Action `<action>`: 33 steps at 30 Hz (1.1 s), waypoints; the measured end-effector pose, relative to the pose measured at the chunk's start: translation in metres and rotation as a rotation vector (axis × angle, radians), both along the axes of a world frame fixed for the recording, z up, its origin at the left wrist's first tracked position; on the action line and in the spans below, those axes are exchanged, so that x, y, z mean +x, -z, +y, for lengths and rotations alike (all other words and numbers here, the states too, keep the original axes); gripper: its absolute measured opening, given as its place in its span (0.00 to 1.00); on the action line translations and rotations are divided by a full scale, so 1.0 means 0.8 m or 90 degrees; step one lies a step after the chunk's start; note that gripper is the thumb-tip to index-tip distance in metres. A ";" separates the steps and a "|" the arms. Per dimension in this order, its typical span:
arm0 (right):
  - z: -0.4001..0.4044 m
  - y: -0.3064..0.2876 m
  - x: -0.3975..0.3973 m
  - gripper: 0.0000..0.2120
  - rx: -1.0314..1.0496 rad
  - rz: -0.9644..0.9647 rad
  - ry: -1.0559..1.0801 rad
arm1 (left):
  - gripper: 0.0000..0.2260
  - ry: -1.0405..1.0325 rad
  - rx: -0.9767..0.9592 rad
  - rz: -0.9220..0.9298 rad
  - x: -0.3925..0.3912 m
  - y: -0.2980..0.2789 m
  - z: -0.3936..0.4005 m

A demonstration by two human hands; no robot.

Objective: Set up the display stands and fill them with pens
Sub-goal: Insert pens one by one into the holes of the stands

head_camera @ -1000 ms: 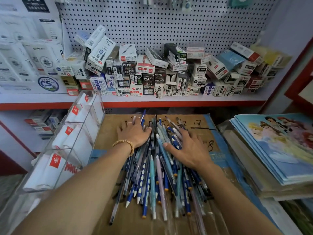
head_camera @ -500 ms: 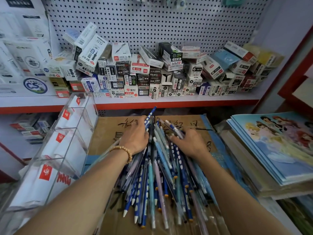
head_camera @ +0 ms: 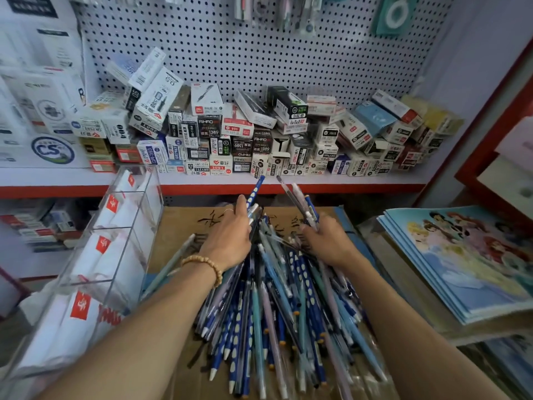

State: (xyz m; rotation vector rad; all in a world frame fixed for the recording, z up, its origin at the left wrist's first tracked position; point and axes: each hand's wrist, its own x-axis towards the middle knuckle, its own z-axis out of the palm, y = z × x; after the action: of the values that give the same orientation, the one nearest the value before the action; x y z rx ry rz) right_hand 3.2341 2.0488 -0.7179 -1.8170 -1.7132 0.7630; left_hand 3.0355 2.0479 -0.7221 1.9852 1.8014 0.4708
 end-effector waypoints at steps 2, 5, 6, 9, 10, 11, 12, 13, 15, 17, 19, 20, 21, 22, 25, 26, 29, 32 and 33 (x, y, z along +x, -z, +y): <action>0.001 -0.007 0.000 0.07 0.030 0.032 0.004 | 0.37 0.013 0.018 -0.024 0.000 -0.005 -0.002; 0.001 -0.013 0.004 0.08 0.065 0.091 0.024 | 0.33 0.023 0.041 -0.091 0.005 -0.014 -0.004; 0.000 -0.014 0.006 0.09 0.073 0.125 0.037 | 0.32 0.029 0.044 -0.119 0.007 -0.018 -0.005; -0.004 -0.021 0.012 0.07 0.068 0.256 0.081 | 0.29 0.036 0.006 -0.221 0.015 -0.033 -0.008; -0.005 -0.024 0.013 0.06 0.072 0.293 0.095 | 0.28 0.034 -0.017 -0.268 0.019 -0.039 -0.009; -0.006 -0.025 0.014 0.06 0.077 0.322 0.108 | 0.26 0.033 -0.030 -0.316 0.022 -0.043 -0.008; -0.007 -0.027 0.013 0.07 0.082 0.348 0.118 | 0.24 0.031 -0.032 -0.360 0.025 -0.048 -0.009; -0.007 -0.028 0.012 0.08 0.085 0.362 0.125 | 0.23 0.025 -0.027 -0.395 0.027 -0.050 -0.009; -0.011 -0.031 0.009 0.08 0.087 0.373 0.132 | 0.22 0.001 -0.010 -0.436 0.031 -0.054 -0.008; -0.017 -0.033 0.007 0.08 0.089 0.404 0.131 | 0.21 -0.025 0.010 -0.459 0.036 -0.055 -0.002; -0.023 -0.034 0.004 0.08 0.089 0.463 0.131 | 0.21 -0.050 0.018 -0.484 0.040 -0.057 0.002; -0.026 -0.034 0.003 0.09 0.084 0.496 0.131 | 0.21 -0.061 0.017 -0.507 0.042 -0.058 0.004; -0.029 -0.034 0.001 0.09 0.078 0.517 0.128 | 0.19 -0.070 0.020 -0.531 0.044 -0.059 0.006; -0.031 -0.035 -0.002 0.09 0.071 0.526 0.120 | 0.17 -0.074 0.029 -0.547 0.045 -0.061 0.006; -0.040 -0.035 -0.018 0.10 0.041 0.546 0.066 | 0.13 -0.086 0.053 -0.594 0.046 -0.073 0.011; -0.042 -0.035 -0.024 0.10 0.033 0.551 0.048 | 0.13 -0.088 0.056 -0.624 0.046 -0.078 0.013; -0.043 -0.032 -0.045 0.11 0.021 0.568 0.015 | 0.10 -0.107 0.055 -0.747 0.042 -0.091 0.020; -0.043 -0.033 -0.065 0.09 -0.002 0.581 -0.008 | 0.03 -0.134 0.049 -0.853 0.031 -0.096 0.027; -0.044 -0.033 -0.070 0.08 -0.011 0.579 -0.015 | 0.02 -0.149 0.048 -0.876 0.025 -0.095 0.030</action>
State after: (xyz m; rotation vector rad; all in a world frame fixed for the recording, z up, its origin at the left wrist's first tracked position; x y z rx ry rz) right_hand 3.1778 2.0140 -0.6915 -1.1443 -1.1074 1.3441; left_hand 3.0558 2.0719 -0.6458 0.9001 1.0390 1.4967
